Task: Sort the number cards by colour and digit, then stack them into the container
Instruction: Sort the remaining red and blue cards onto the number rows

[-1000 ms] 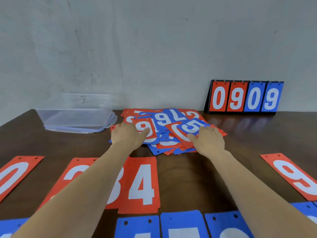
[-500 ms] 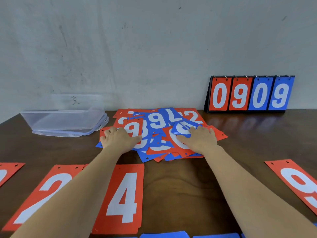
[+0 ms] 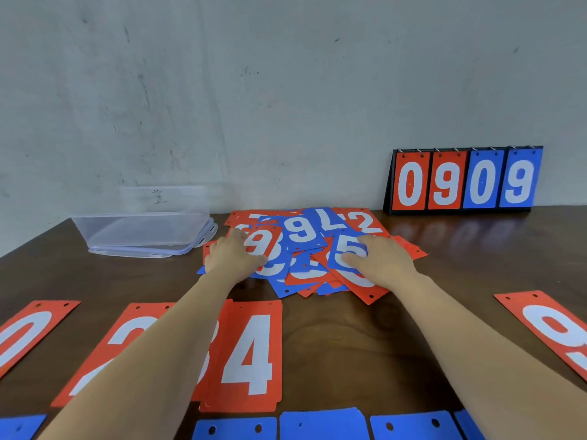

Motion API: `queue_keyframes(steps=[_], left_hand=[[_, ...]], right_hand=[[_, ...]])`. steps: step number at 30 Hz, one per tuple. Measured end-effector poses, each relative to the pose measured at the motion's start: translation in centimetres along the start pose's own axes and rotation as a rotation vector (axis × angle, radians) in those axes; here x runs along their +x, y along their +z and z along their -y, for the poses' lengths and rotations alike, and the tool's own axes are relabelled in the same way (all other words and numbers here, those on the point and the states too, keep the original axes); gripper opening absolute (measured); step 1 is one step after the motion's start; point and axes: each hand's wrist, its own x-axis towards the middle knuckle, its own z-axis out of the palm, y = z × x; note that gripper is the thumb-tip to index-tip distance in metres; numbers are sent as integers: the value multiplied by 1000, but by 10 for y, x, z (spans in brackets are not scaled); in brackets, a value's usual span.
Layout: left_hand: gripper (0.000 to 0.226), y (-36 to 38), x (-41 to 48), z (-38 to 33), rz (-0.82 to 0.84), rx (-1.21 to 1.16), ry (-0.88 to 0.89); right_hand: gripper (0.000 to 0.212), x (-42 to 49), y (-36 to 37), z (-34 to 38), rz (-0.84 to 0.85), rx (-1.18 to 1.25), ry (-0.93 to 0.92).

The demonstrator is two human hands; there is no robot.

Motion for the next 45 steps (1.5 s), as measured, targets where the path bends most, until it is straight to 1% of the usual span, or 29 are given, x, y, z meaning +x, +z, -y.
queue_keyframes(steps=[2, 3, 4, 8, 12, 14, 16, 21, 23, 25, 27, 30, 33, 34, 36, 38, 40, 42, 45], left_hand=[[86, 0, 2, 2, 2, -42, -7], [90, 0, 4, 3, 4, -40, -12], [92, 1, 7, 4, 5, -26, -12], [81, 1, 16, 9, -22, 9, -9], [66, 6, 16, 12, -133, 38, -1], [65, 9, 16, 13, -164, 22, 1], [67, 8, 19, 12, -154, -42, 8], [85, 1, 27, 9, -112, -160, 19], [79, -3, 27, 7, -102, -256, 5], [66, -7, 26, 6, -96, -358, -28], [56, -10, 22, 7, -111, -425, -62], [52, -14, 15, 8, -136, -538, -102], [51, -23, 6, 7, -182, -623, -140], [45, -26, 4, 7, -198, -635, -131], [28, -32, 0, 7, -207, -663, -117], [24, -37, -7, 5, -183, -740, -142], [21, -41, -15, 1, -170, -803, -146], [15, -44, -24, -4, -152, -854, -134], [18, -45, -38, -11, -83, -987, -135]], right_hand=[[93, 2, 6, 5, 18, 13, 124], [103, 3, 11, 7, 50, 12, 153], [105, 5, 15, 8, 69, 6, 161], [90, 15, 15, 7, 32, -22, 131], [74, 16, 12, 11, 6, -3, 64], [68, 16, 14, 13, -18, -8, 20], [64, 16, 17, 15, -45, 28, -28], [68, 20, 20, 16, -82, 127, -136], [73, 24, 21, 16, -96, 182, -127], [79, 27, 22, 18, -91, 220, -51], [81, 31, 22, 21, -102, 276, 15], [70, 35, 21, 23, -149, 518, 81], [43, 34, 13, 24, -228, 660, 152], [34, 34, 10, 25, -255, 696, 175], [22, 31, 2, 27, -288, 793, 210], [9, 24, -6, 31, -252, 915, 232], [13, 15, -13, 34, -195, 1039, 243], [10, 5, -19, 37, -153, 1138, 220], [7, -13, -28, 43, -86, 1253, 194]])
